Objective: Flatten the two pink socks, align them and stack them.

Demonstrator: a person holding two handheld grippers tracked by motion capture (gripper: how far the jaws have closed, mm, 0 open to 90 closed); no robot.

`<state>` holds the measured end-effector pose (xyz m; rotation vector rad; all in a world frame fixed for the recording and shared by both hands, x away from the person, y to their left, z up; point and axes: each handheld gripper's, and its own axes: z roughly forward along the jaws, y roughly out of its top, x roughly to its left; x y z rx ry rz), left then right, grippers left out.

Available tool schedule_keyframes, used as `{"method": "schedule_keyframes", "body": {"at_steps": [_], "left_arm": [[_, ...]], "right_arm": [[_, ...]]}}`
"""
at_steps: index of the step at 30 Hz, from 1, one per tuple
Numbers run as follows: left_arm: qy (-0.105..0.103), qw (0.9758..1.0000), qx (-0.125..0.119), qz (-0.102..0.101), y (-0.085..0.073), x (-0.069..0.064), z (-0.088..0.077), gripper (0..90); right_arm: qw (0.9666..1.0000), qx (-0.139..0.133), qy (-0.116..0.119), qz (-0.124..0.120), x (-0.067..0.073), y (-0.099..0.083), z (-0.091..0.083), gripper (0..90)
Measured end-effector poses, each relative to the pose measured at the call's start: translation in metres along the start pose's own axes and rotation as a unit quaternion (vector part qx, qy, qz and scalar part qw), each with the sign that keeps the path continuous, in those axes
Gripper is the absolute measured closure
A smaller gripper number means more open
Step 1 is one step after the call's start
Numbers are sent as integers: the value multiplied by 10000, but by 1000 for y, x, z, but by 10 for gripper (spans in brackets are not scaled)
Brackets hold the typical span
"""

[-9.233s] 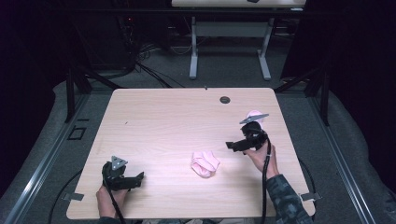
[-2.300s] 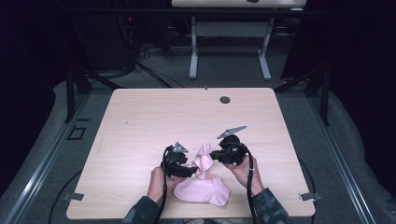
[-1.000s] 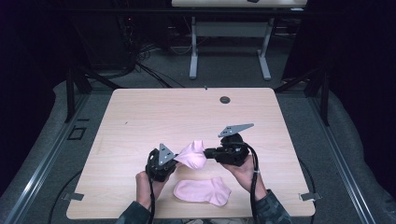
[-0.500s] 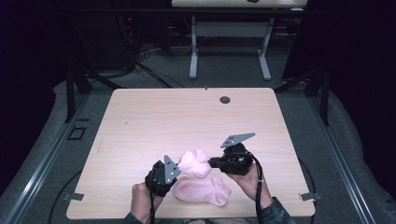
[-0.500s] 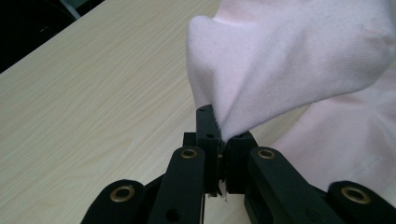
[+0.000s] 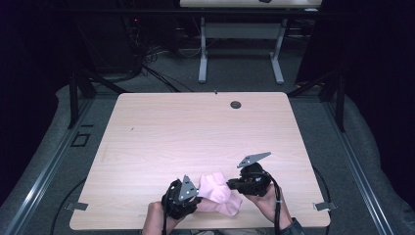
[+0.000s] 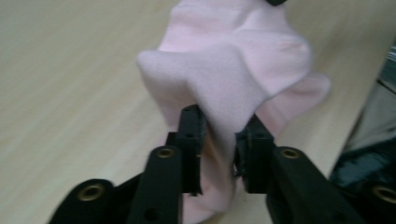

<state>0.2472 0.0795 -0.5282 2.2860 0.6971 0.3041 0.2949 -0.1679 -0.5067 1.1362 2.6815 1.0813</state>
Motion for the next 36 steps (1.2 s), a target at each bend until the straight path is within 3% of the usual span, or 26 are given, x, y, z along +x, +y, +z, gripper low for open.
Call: {"method": "schedule_keyframes", "body": {"at_steps": [1,2,4,7,9,12,14,21,22,24,29,36], "left_arm": [[0,10000,0,0,0,0,0,600],[-152,9998,15,-119,-3,1,0,526],[-203,9996,7,-178,-5,4,-1,474],[-339,9982,-103,-488,-12,15,-10,439],[-171,9965,-3,-814,-17,29,-14,477],[-78,9952,154,-960,-18,32,-10,501],[-26,9931,442,-1082,-18,33,1,520],[-87,9904,685,-1196,-15,29,21,620],[-124,9894,805,-1206,-14,28,25,620],[45,9894,874,-1157,-14,26,29,698],[65,9907,808,-1091,-14,23,29,862],[-107,9916,584,-1151,-9,28,12,874]], "right_arm": [[10000,0,0,0,0,0,0,850],[9998,144,-92,31,-3,-8,3,849],[9997,212,-123,86,-5,-14,4,849],[9994,241,-203,123,-7,-20,4,848],[9992,272,-241,144,-8,-25,1,847],[9990,310,-273,153,-10,-28,-2,846],[9989,312,-321,157,-11,-28,-6,846],[9989,267,-352,159,-9,-28,-6,844],[9989,267,-352,159,-9,-28,-6,844],[9987,317,-388,132,-9,-30,-6,844],[9987,236,-429,165,-10,-32,-8,844],[9994,74,-318,149,-5,-29,-21,844]]}}
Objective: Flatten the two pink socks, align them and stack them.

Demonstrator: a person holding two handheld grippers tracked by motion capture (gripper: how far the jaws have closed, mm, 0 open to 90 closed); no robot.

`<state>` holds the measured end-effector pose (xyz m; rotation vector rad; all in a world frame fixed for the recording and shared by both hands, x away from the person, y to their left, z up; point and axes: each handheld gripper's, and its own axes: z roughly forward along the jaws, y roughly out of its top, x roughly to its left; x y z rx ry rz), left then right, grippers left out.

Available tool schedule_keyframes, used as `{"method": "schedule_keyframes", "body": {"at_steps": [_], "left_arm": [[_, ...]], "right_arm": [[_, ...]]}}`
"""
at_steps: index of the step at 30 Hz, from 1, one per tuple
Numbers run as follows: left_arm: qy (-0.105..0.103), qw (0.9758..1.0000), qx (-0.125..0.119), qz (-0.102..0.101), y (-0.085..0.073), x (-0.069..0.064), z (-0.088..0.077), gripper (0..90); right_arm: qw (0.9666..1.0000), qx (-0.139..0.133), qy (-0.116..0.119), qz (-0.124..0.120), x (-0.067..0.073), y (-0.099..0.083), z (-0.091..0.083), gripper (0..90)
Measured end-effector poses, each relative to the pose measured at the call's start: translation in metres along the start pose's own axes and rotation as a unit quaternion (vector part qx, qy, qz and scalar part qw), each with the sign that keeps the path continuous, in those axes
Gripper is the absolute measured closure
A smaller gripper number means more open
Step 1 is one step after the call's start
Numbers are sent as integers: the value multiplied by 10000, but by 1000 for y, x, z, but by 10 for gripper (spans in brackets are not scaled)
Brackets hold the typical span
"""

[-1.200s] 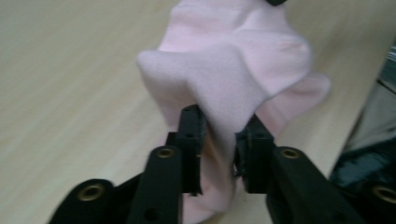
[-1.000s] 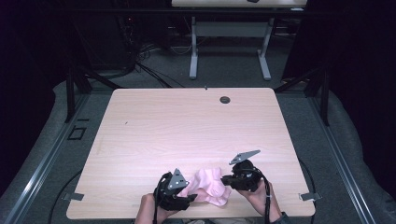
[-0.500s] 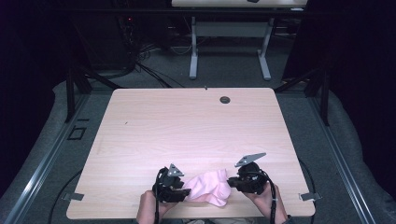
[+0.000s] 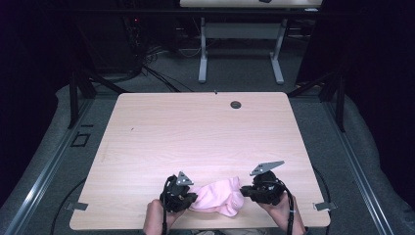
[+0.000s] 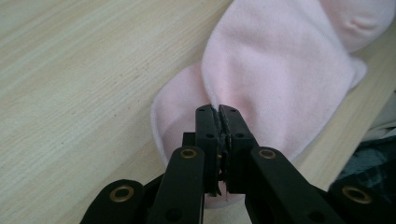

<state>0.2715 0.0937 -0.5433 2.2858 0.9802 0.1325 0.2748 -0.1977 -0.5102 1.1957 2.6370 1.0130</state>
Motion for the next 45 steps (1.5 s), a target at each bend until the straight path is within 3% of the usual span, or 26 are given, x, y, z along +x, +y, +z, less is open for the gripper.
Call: {"method": "schedule_keyframes", "body": {"at_steps": [2,6,11,13,17,22,24,25,27,38,42,45], "left_arm": [[-97,9998,-165,-61,2,4,-13,874],[-167,9993,-301,-137,3,12,-24,873],[-221,9993,-119,-285,-3,22,-14,866],[-221,9988,-15,-429,-9,28,-4,835],[-186,9988,2,-460,-10,28,0,740],[-48,9996,232,-166,0,22,8,711],[78,9993,351,-27,2,19,12,771],[145,9993,342,20,3,17,13,854],[163,9994,291,130,5,13,11,869],[60,9998,-25,213,8,12,-5,875],[68,9995,80,296,6,10,-1,867],[86,9992,181,341,6,8,8,781]], "right_arm": [[10000,-2,71,-24,3,1,-4,844],[9998,-38,143,-111,10,4,-8,844],[9997,-33,194,-119,10,6,-6,844],[9997,-25,213,-109,10,6,0,845],[9997,49,237,-93,7,5,6,845],[9997,57,226,-18,4,3,11,845],[9998,72,201,-21,3,3,11,845],[9998,68,199,15,3,2,10,845],[9998,96,177,-12,2,2,10,844],[9999,6,167,-19,5,1,0,844],[9999,14,163,-50,7,2,-1,844],[9998,59,190,-55,8,1,4,844]]}}
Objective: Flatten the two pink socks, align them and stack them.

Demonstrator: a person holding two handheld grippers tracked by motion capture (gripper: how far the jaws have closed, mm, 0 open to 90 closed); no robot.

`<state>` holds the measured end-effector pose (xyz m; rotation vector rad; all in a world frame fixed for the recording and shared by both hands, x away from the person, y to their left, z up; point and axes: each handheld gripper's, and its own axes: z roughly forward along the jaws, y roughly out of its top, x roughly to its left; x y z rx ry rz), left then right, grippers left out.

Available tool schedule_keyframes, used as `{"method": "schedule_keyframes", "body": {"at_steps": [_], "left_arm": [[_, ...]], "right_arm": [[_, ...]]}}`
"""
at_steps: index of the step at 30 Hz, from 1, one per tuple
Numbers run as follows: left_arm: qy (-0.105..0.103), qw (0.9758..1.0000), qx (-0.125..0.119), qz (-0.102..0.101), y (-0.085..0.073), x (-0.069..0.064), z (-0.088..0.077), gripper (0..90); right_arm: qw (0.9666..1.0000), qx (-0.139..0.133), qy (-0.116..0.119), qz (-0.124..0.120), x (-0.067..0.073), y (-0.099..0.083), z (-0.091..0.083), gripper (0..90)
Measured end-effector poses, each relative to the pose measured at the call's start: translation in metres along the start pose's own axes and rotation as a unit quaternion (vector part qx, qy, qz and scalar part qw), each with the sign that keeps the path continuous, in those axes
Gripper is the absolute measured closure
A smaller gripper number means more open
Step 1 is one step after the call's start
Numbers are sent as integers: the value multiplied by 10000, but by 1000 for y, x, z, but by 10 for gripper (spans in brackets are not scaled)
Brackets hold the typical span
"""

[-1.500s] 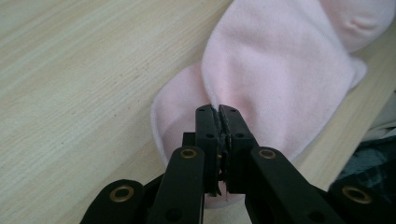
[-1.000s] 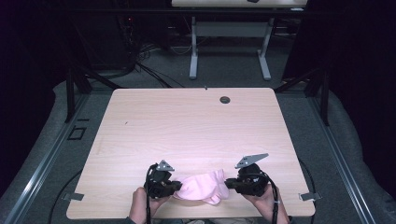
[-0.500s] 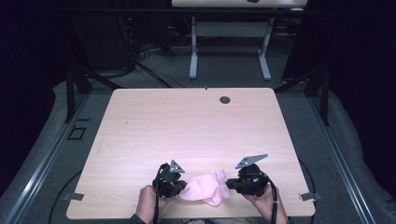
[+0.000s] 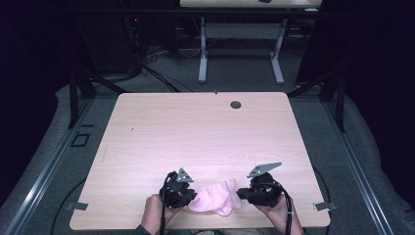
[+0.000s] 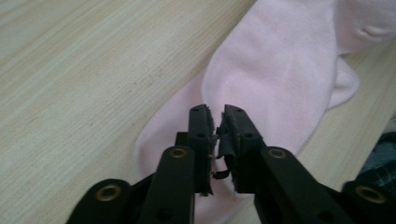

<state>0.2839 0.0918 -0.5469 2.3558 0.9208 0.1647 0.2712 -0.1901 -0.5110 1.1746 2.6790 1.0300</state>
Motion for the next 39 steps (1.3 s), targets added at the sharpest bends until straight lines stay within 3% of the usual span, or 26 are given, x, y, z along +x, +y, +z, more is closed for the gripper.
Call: {"method": "schedule_keyframes", "body": {"at_steps": [2,6,10,11,14,19,24,29,34,39], "left_arm": [[29,10000,48,41,2,-1,3,741],[244,9995,169,99,6,-2,12,745],[300,9993,124,199,5,-4,12,870],[403,9988,75,268,5,-7,11,876],[401,9985,30,371,7,-11,7,880],[212,9991,-159,318,11,-12,-5,883],[32,9997,-199,170,12,-2,-25,883],[-31,10000,-46,-28,11,18,-40,883],[-148,9992,349,-100,6,34,-28,883],[-136,9987,463,-180,1,38,-9,878]], "right_arm": [[10000,0,19,19,0,-1,3,844],[10000,8,24,47,0,-2,4,845],[10000,-22,3,38,-2,-3,3,844],[10000,-20,-1,35,-2,-3,3,844],[10000,12,-1,23,-1,-3,2,844],[10000,-66,4,27,3,-1,-2,844],[9997,-163,167,12,9,2,-11,844],[9989,-221,402,54,13,7,-10,845],[9976,50,612,334,3,5,18,845],[9982,365,364,314,-2,-1,37,844]]}}
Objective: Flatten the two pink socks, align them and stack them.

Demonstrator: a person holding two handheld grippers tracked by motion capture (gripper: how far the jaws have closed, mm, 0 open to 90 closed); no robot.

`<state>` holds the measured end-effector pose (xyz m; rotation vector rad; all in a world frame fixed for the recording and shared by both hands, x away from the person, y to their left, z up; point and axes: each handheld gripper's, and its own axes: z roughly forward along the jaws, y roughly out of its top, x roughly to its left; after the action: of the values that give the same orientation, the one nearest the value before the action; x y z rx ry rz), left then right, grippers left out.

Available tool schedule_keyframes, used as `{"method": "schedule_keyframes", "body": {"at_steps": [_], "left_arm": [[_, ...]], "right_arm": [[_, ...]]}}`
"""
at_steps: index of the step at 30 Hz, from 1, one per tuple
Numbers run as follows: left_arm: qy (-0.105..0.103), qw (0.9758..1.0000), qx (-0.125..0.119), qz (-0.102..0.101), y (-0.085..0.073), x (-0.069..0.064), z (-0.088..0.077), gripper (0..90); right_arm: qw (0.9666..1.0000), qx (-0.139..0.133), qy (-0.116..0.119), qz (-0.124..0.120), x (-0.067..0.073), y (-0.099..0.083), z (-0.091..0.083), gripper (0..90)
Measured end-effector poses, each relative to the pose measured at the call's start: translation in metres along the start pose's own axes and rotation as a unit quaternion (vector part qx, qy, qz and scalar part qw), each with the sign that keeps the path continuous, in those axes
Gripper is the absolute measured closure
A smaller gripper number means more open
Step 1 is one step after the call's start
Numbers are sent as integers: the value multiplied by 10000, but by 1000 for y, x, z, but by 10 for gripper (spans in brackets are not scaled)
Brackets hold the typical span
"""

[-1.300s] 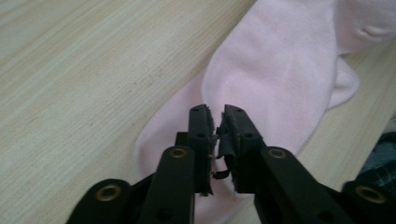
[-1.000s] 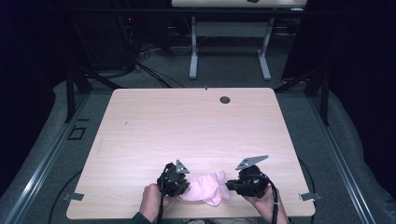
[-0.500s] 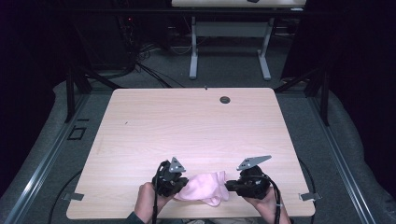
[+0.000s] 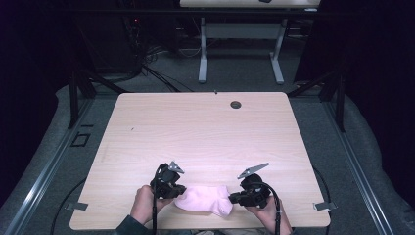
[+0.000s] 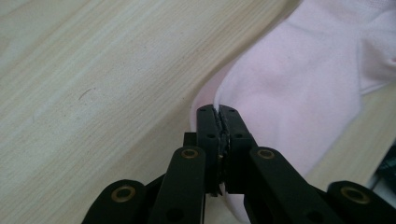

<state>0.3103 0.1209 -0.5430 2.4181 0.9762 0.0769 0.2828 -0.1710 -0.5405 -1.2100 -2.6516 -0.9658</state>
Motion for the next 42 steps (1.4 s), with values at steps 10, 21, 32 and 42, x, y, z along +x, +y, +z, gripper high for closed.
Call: {"method": "schedule_keyframes", "body": {"at_steps": [10,21,32,42], "left_arm": [[289,9989,-328,-161,-3,1,-3,541],[257,9995,-180,-54,-12,-6,5,669],[337,9991,-251,-74,-21,-12,10,713],[643,9969,-377,-235,-23,-11,11,516]], "right_arm": [[9990,97,-432,-75,-2,-4,5,679],[9963,2,-671,-535,14,-2,13,683],[9926,126,-1036,-626,5,-6,23,694],[9902,155,-1268,-570,-1,-3,22,537]]}}
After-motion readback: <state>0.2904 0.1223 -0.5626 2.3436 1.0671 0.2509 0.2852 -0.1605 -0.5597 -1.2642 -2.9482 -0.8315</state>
